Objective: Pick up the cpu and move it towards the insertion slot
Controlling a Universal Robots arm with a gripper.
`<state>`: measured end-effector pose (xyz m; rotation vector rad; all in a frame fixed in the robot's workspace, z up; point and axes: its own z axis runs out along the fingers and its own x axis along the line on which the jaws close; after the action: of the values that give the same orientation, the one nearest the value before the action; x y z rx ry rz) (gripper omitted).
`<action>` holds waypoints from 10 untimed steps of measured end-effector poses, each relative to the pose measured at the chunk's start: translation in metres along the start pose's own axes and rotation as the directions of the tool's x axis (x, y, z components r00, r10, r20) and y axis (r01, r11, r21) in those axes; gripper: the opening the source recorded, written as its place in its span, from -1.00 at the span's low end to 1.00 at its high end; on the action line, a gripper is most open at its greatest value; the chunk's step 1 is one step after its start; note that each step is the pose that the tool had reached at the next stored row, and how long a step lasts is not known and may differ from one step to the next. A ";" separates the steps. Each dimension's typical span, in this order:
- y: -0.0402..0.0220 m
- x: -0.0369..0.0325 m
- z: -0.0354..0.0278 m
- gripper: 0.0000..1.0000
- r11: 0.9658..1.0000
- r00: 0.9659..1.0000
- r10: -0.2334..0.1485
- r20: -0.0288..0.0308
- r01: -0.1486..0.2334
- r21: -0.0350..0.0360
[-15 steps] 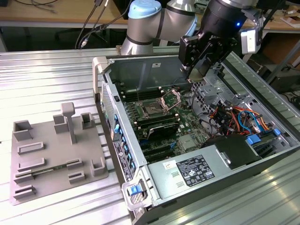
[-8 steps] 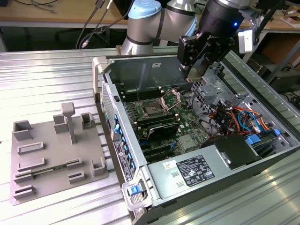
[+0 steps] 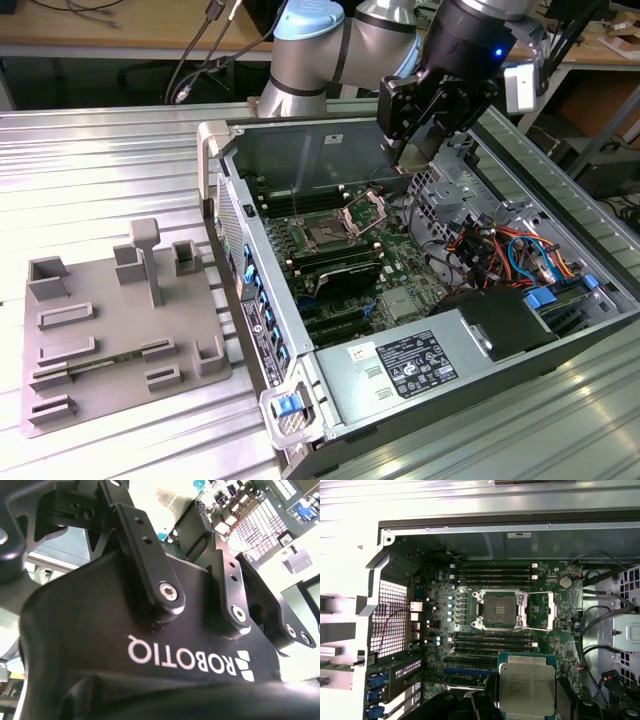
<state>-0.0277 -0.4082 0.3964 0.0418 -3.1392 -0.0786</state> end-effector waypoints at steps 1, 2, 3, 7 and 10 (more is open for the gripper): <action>0.0006 -0.0005 0.0005 0.09 1.000 1.000 0.000 0.000 0.000 0.000; 0.0009 -0.0007 0.0007 0.09 1.000 1.000 0.000 0.000 0.000 0.000; 0.0013 -0.0010 0.0010 0.09 1.000 1.000 0.000 0.000 0.000 0.000; 0.0026 -0.0024 0.0023 0.09 1.000 1.000 0.000 0.000 0.000 0.000; 0.0032 -0.0034 0.0031 0.09 1.000 1.000 0.000 0.000 0.000 0.000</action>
<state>-0.0244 -0.4048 0.3934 0.0418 -3.1392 -0.0785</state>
